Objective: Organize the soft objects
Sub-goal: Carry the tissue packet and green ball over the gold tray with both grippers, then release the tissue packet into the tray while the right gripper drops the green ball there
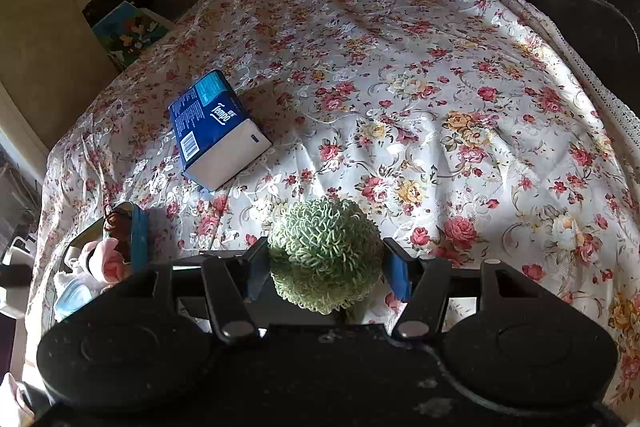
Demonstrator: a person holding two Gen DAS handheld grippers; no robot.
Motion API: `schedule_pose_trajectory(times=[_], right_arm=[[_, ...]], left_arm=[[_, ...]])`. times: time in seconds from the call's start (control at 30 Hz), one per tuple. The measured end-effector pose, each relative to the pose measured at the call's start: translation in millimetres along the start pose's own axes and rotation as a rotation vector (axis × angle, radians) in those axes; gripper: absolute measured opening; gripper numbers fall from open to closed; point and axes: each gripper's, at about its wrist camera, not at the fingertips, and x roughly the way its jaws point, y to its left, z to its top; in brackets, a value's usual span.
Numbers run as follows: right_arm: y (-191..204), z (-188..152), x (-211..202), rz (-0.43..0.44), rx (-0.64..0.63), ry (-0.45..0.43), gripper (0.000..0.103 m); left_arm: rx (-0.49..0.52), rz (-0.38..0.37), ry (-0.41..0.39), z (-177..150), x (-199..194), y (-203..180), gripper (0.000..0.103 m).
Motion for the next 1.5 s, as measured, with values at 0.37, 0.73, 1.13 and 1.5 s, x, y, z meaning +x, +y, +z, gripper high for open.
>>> schedule_pose_trajectory(times=[0.37, 0.73, 1.13, 1.5], right_arm=[[30.4, -6.3, -11.8, -0.015, -0.132, -0.028, 0.059], [122.0, -3.7, -13.2, 0.191, -0.306, -0.012, 0.059], [231.7, 21.5, 9.8, 0.381, -0.454, 0.125, 0.059], [242.1, 22.9, 35.0, 0.386, -0.451, 0.185, 0.059]], left_arm=[[-0.038, 0.037, -0.008, 12.4, -10.0, 42.5, 0.07], [-0.071, 0.052, -0.012, 22.7, -7.5, 59.2, 0.07], [-0.126, 0.102, 0.012, 28.8, 6.6, 74.9, 0.07], [-0.132, 0.133, 0.055, 29.7, 24.2, 74.5, 0.07]])
